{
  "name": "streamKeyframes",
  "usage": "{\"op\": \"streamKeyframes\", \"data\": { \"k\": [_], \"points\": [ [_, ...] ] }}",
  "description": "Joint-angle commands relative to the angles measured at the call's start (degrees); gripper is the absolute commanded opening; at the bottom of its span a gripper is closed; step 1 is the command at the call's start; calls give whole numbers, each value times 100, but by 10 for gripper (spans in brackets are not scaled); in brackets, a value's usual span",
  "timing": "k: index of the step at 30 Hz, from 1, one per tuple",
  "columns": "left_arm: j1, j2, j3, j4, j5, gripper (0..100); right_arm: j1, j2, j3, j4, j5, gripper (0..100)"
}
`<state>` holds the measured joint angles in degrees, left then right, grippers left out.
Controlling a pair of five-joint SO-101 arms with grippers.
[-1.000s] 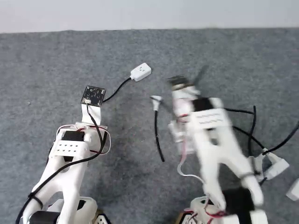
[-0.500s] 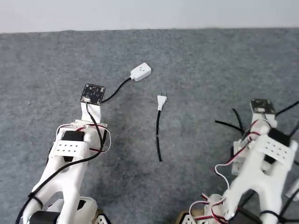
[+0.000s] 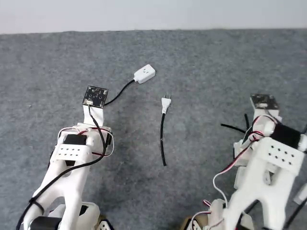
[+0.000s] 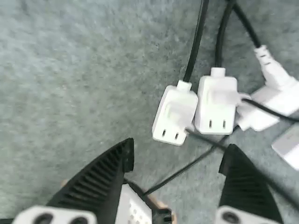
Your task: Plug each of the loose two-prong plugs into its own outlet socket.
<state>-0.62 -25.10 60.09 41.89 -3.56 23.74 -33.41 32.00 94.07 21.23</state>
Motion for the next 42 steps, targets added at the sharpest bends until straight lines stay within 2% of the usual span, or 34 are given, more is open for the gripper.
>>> {"op": "streamKeyframes", "data": {
  "k": [1, 4, 6, 10, 13, 15, 21, 32, 36, 42],
  "points": [
    [-35, -114, -57, 88, 9, 189, -198, -409, -554, 365, -378, 284],
    [-35, -114, -57, 79, 9, 188, -576, -462, -211, -22, -492, 284],
    [-18, -114, -57, 70, 9, 188, -989, -470, 334, -760, -510, 284],
    [18, -114, -101, 35, -70, 192, -2044, -462, 1881, -3196, -571, 284],
    [0, -114, -198, -334, -765, 192, -2862, -462, 3086, -5191, -1055, 284],
    [-35, -105, -312, -668, -1134, 192, -3099, -470, 3631, -5991, -1240, 284],
    [9, 580, -1455, -782, -1231, 193, -2677, -462, 3727, -6281, -1134, 284],
    [229, 4457, -4927, -774, -1240, 193, -2870, -462, 3815, -6457, -1143, 284],
    [360, 5134, -5657, -677, -1310, 193, -2888, -462, 3807, -6457, -1143, 284],
    [484, 5855, -6264, -519, -1890, 188, -2888, -462, 3807, -6457, -1143, 284]
  ]
}}
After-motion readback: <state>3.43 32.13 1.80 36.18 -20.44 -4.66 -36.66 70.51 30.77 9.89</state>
